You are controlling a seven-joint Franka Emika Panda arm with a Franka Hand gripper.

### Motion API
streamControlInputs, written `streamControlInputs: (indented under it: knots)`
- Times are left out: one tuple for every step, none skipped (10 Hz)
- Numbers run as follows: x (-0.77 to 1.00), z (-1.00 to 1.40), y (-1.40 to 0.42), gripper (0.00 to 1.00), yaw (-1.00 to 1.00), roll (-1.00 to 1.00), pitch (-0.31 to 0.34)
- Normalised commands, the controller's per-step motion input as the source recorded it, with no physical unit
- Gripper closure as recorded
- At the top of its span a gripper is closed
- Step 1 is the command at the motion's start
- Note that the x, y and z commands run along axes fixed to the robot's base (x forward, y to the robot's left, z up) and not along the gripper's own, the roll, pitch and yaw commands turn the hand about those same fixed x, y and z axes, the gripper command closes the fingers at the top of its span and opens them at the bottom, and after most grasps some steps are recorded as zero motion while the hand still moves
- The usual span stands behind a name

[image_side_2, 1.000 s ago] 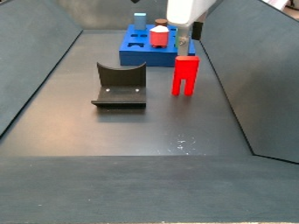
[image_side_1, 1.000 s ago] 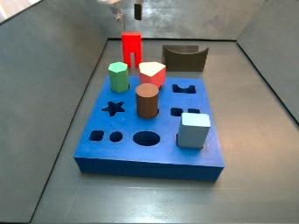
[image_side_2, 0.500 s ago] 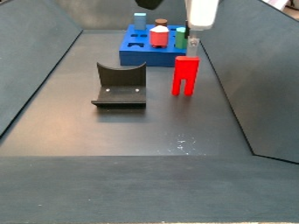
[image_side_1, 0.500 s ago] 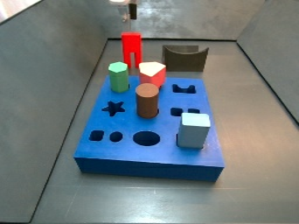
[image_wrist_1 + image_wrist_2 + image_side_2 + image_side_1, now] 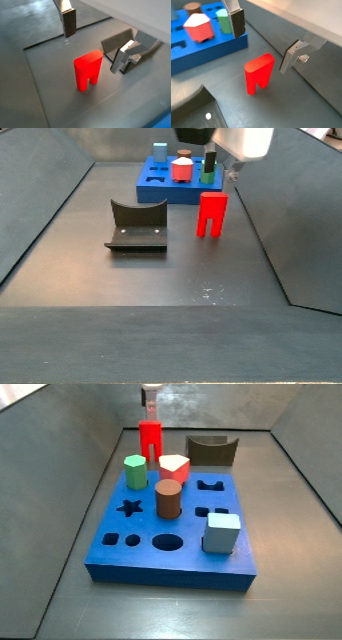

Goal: Pick up the square-circle object. Move up. Rotate the square-circle object. Move to above the board. Insert the square-circle object.
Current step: Rotate the square-circle object.

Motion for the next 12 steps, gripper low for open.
streamControlInputs:
  knots:
    - [0.04,-0.04,0.0,0.0,1.0,0.0,0.006]
    - [0.04,-0.04,0.0,0.0,1.0,0.0,0.006]
    - [0.04,-0.04,0.0,0.0,1.0,0.0,0.007]
    - [0.04,-0.04,0.0,0.0,1.0,0.0,0.007]
    - [0.04,-0.04,0.0,0.0,1.0,0.0,0.008]
    - [0.04,-0.04,0.0,0.0,1.0,0.0,0.008]
    - [0.04,-0.04,0.0,0.0,1.0,0.0,0.009]
    - [0.04,-0.04,0.0,0.0,1.0,0.0,0.009]
    - [0.04,-0.04,0.0,0.0,1.0,0.0,0.01]
    - [0.04,-0.03,0.0,0.0,1.0,0.0,0.012]
    - [0.04,-0.03,0.0,0.0,1.0,0.0,0.012]
    - [0.04,-0.03,0.0,0.0,1.0,0.0,0.014]
